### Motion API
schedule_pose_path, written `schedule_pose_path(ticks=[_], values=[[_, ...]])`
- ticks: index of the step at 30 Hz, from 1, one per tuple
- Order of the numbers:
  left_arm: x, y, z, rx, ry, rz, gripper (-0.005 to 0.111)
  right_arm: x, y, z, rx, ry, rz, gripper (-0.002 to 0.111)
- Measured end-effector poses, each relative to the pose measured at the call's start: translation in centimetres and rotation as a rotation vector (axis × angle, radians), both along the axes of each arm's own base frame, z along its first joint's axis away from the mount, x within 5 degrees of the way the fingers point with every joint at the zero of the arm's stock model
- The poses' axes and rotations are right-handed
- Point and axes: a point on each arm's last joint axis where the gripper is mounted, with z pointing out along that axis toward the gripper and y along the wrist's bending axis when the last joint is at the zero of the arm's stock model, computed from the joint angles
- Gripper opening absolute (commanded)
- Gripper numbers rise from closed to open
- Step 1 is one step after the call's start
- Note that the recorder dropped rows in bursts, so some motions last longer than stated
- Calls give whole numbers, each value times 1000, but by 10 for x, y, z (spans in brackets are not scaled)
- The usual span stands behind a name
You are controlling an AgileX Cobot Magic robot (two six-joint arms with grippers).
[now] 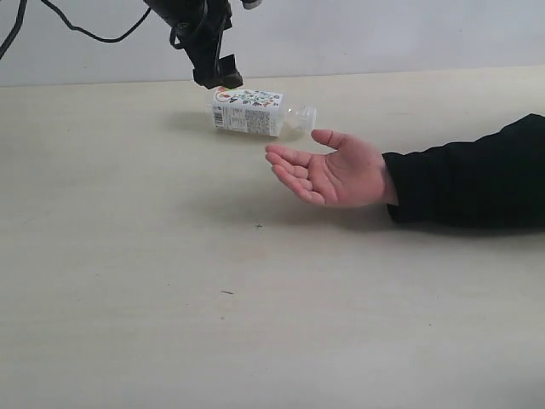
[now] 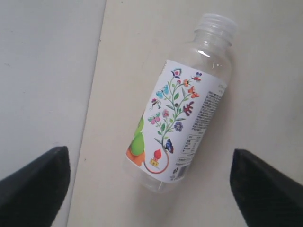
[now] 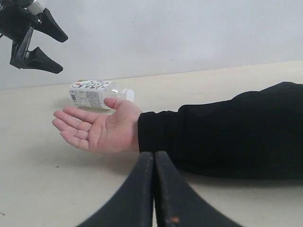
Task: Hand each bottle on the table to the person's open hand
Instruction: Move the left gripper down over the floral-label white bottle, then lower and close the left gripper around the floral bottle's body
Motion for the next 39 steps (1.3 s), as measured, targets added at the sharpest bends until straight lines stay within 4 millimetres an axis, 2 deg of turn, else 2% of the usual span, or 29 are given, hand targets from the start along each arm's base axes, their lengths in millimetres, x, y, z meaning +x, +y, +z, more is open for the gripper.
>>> schedule_pose_path(ticks=[17,21,24,27,31,39], values=[[-1,-1,-5,-6,34,-2,88,0,0,0,0,0,0,0],[2,-3,-20,19,46,-27,89,0,0,0,0,0,0,0],[4,-3,-30,31,52,-37,98,0,0,0,0,0,0,0],[6,-4,-32,28,35,-38,106,0,0,0,0,0,0,0],[9,-5,-35,26,5,-43,105,0,0,0,0,0,0,0],[15,-7,-65,56,21,-66,105,0,0,0,0,0,0,0]])
